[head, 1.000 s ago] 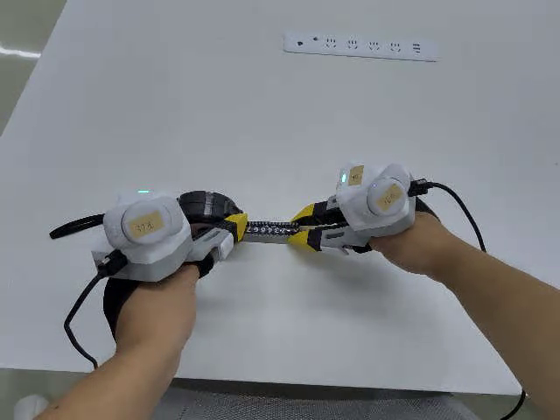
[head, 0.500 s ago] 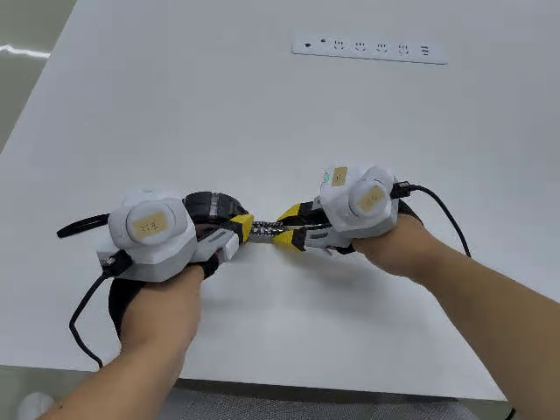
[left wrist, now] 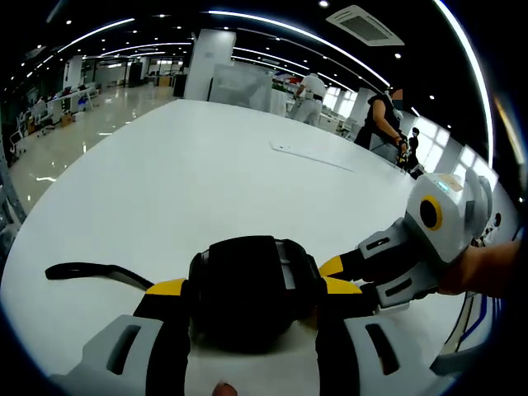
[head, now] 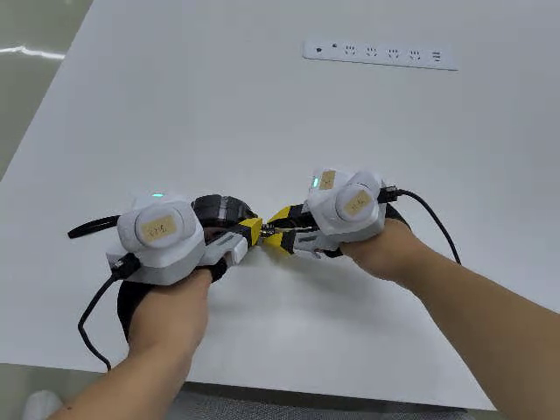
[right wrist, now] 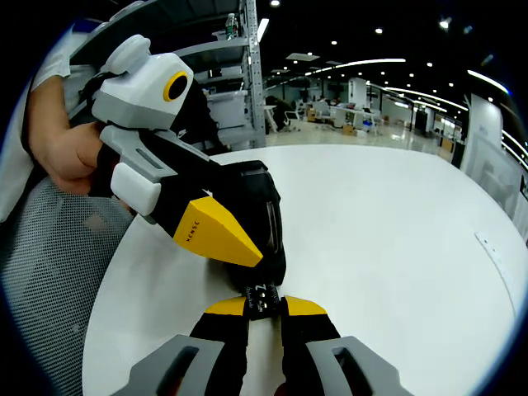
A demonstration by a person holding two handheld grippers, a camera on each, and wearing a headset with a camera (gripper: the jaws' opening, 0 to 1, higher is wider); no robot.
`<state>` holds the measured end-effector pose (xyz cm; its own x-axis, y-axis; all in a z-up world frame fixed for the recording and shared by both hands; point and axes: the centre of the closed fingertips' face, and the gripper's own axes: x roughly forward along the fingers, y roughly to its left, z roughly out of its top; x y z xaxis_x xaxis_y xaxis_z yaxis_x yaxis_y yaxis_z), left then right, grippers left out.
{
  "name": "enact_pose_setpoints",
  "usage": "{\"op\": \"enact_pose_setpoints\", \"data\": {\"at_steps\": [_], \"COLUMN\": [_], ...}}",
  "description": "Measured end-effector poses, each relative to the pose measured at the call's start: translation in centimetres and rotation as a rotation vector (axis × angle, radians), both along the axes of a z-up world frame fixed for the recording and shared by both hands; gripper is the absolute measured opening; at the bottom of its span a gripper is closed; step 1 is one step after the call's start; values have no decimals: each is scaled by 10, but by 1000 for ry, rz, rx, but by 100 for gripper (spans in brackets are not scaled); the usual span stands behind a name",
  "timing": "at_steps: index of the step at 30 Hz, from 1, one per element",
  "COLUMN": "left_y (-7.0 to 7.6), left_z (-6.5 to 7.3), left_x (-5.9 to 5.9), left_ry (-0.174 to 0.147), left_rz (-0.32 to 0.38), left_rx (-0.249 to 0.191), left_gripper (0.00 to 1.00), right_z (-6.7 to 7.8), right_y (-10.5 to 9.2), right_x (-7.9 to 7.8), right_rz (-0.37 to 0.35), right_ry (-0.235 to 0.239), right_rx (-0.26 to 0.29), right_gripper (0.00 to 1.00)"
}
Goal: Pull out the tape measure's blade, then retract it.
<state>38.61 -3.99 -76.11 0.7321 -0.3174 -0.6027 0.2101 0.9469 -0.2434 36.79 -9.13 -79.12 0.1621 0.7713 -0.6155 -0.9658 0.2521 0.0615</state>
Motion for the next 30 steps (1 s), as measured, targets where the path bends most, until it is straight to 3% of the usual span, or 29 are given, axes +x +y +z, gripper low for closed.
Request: {"op": "enact_pose_setpoints", "data": {"at_steps": [13, 18, 28, 30], "left_y": [-1, -1, 2, 3], "left_z": [1, 2, 6, 10], "left_x": [-1, -1, -4, -6], "left_ry": [-2, 1, -6, -21], "left_rz": [-15, -26, -36, -55], "left_rx": [-3, -9, -8, 5], "left_gripper": [59, 60, 63, 64], "right_z": [0, 5, 8, 12], "right_y": [-1, -3, -6, -10], "right_x": [-1, 1, -4, -6], "right_rz": [-41, -74, -81, -92], "right_ry": [32, 48, 46, 39], "right_rx": [11, 25, 24, 29], "right_gripper": [15, 26, 26, 27]}}
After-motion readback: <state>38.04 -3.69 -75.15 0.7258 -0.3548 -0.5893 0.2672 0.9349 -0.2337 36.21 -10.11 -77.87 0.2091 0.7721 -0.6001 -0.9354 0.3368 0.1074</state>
